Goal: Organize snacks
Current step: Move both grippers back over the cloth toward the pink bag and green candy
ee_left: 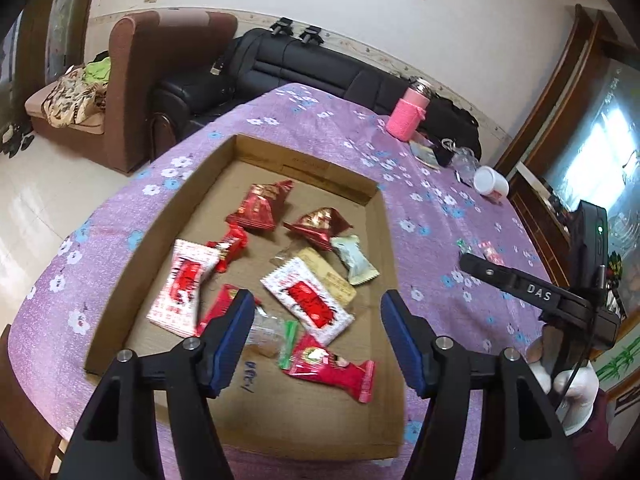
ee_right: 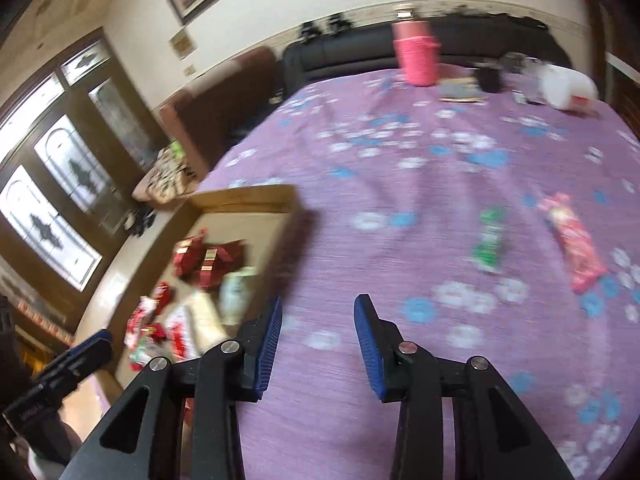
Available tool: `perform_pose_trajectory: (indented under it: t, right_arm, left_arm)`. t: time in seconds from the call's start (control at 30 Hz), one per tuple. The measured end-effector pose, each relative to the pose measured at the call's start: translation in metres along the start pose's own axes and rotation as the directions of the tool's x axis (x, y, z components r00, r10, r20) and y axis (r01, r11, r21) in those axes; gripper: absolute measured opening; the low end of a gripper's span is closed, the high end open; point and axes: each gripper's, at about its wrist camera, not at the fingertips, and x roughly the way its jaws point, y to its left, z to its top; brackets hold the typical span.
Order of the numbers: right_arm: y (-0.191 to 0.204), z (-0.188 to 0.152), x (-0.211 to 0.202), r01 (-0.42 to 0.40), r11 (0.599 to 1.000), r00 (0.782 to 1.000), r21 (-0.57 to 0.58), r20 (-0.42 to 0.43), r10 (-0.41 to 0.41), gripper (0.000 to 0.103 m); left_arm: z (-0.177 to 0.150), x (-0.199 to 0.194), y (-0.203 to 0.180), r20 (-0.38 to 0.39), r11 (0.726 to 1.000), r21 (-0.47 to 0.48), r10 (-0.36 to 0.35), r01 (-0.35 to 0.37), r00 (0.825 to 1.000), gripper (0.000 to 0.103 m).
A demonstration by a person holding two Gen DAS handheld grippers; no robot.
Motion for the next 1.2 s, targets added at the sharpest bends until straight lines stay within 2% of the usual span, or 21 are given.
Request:
perform_pose_trajectory:
  t: [0.27, 0.47, 0.57, 0.77, 0.83, 1.2]
  right_arm:
    - [-0.095, -0.011, -0.036, 0.140, 0.984, 0.989, 0.106, 0.026, -0.144, 0.040]
    - [-0.150, -0.020, -0.063, 0.192, 0.959, 0.978, 0.209, 0.043, -0.205, 0.040]
    - [-0.161, -0.026, -0.067, 0.196, 0.954, 0.977, 0.227, 0.039, -0.210, 0.040]
    - [-0.164, -0.038, -0.066, 0.186, 0.956, 0.980, 0.225, 0.024, -0.197, 0.040]
    - [-0.159, -0.041, -0.063, 0.191, 0.958, 0.980, 0.212, 0.019, -0.199, 0.040]
    - [-0.149, -0.041, -0.059, 0.192, 0.964, 0.980, 0.185, 0.013, -0.197, 0.041]
  left_arm:
    - [-0.008, 0.009, -0.057, -0.050, 0.990, 0.132, -0.039, 0.045, 0.998, 0.071]
    - [-0.022, 0.023, -0.117, -0.095, 0.960, 0.269, -0.055, 0.079, 0.994, 0.071]
    - [-0.031, 0.034, -0.143, -0.110, 0.941, 0.330, -0.038, 0.073, 0.993, 0.071]
    - [-0.045, 0.052, -0.176, -0.116, 0.912, 0.410, 0.048, 0.004, 0.992, 0.073]
    - [-0.047, 0.055, -0.179, -0.116, 0.910, 0.415, 0.068, -0.014, 0.991, 0.076]
    - [-0.051, 0.065, -0.178, -0.135, 0.902, 0.432, 0.097, -0.029, 0.986, 0.076]
